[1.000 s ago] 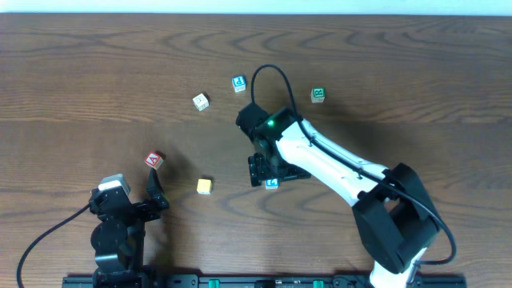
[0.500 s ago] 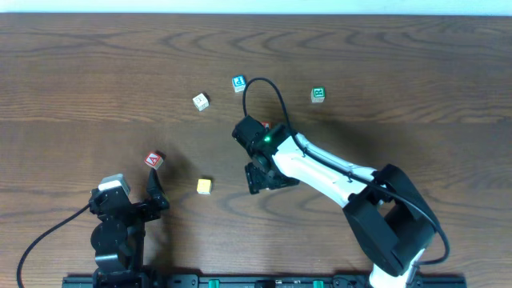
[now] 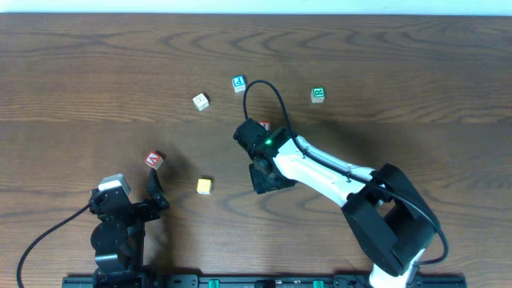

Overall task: Spell out Ai2
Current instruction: 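Move the right gripper to the blue '2' block and grasp it, then place the blue '2' block right of the red 'I' block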

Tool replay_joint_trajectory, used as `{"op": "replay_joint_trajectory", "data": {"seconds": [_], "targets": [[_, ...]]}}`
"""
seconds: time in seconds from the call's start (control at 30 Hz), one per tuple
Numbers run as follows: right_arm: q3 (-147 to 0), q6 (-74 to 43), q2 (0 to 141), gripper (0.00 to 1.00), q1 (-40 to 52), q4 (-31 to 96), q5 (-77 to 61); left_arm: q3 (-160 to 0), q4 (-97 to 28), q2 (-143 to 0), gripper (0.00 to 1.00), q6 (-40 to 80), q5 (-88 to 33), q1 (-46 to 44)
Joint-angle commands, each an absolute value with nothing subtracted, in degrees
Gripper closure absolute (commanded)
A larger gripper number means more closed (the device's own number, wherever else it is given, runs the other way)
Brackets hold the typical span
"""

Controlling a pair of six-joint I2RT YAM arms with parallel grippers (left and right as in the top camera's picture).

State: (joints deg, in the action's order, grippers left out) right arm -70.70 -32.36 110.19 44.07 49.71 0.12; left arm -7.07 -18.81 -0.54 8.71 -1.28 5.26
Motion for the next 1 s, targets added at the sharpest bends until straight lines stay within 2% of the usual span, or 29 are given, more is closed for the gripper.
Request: {"op": "replay_joint_trajectory", "data": {"seconds": [0.0, 0.3, 0.67, 0.97], "targets": [[-70.4, -32.1, 109.4, 0.55, 44.2, 49.5, 1.7, -5.8, -19.3, -0.3, 0.05, 7.7, -1.1, 5.6], [-70.4, -32.1, 109.4, 0.62, 44.1, 49.5, 1.7, -5.8, -19.3, -0.3, 0.05, 7.7, -1.1, 5.6], [-70.9, -32.1, 109.4, 0.66, 40.4, 48.8, 1.1, -5.8, -19.3, -0.3, 0.05, 7.7, -1.1, 5.6], [-80.1, -29.2, 109.4, 0.68, 30.5, 45.7, 3.1, -5.8, -19.3, -0.3, 0.05, 7.7, -1.1, 5.6]]}}
